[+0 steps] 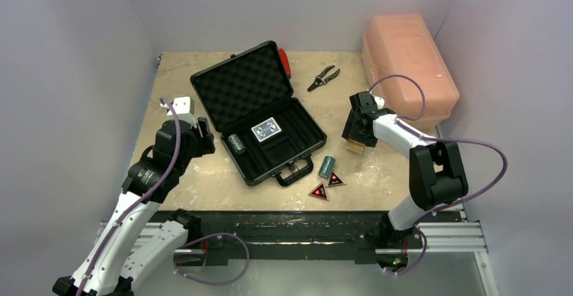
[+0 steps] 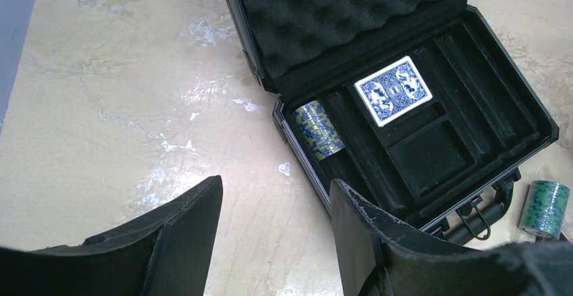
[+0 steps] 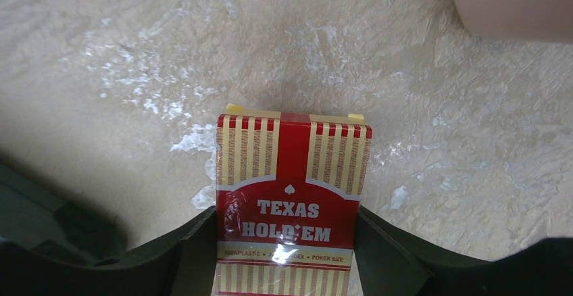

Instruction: Pack up texas hold em set

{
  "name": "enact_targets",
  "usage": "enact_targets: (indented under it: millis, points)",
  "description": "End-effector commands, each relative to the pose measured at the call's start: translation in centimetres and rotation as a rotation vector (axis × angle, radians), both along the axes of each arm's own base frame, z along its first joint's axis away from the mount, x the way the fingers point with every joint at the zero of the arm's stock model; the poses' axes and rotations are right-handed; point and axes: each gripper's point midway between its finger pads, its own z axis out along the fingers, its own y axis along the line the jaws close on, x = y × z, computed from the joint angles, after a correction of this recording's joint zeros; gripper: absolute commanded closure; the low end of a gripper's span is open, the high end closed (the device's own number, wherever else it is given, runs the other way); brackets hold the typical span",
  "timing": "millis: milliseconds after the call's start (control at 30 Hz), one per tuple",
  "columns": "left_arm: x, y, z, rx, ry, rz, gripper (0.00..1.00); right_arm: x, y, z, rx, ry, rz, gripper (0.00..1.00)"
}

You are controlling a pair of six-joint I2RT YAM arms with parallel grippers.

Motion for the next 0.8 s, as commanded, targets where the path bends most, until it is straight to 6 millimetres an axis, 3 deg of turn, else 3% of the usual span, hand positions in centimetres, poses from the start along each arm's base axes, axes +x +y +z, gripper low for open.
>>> enact_targets:
  millis: [0,333,467,600,767]
  points:
    - [0.1,0.0,1.8,-0.008,-0.047,-0.01,0.41,2.2,0.8,5.5,0.057,-0.14,-0.008,1.0]
    - [0.1,1.3,1.9,0.0,-0.066,0.066,0.45,3.2,3.0,12.6,0.202,-0.27,-0.004,1.0]
    - [0.0,2.0,2.0,0.006,-0.084,0.103,0.45,3.2,4.8,15.4,0.288,-0.32,-0.012,1.0]
    - [0.1,1.1,2.1,-0.008,-0.081,0.056,0.45,2.9,7.2,18.2,0.304,-0.394,-0.018,1.0]
    - [0.0,0.7,2.1,-0.013,-0.074,0.03,0.46,2.2,10.5,19.8,0.353,-0.411,-0.057,1.0]
